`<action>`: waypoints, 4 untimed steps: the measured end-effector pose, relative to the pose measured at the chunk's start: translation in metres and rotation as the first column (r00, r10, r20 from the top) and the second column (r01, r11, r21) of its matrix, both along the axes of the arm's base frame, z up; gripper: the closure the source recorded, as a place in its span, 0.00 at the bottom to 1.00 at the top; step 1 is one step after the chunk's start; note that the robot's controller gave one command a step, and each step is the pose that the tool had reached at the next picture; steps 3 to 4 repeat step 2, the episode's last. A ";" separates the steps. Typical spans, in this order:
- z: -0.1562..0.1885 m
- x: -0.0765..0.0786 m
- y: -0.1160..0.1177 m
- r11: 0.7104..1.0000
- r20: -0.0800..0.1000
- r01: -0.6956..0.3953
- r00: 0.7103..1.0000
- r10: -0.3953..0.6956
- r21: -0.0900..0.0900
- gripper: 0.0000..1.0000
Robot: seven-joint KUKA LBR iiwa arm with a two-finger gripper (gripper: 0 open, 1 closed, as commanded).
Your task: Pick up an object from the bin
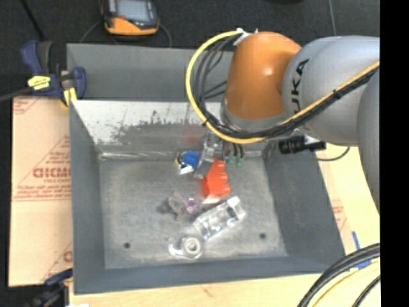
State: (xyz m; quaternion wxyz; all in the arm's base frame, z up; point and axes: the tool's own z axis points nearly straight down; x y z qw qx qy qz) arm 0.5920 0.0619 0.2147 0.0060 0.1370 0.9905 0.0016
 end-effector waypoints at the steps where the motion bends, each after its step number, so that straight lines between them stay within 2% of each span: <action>1: -0.051 -0.023 0.000 1.000 -0.014 -0.012 1.000 0.012 -0.003 1.00; 2: 0.011 -0.059 0.000 0.948 -0.005 -0.318 0.948 0.318 -0.004 1.00; 4: 0.011 -0.059 0.000 0.948 -0.005 -0.318 0.948 0.318 -0.004 1.00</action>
Offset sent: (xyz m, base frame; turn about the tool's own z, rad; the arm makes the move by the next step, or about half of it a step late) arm -0.0223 0.0013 -0.0483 -0.0128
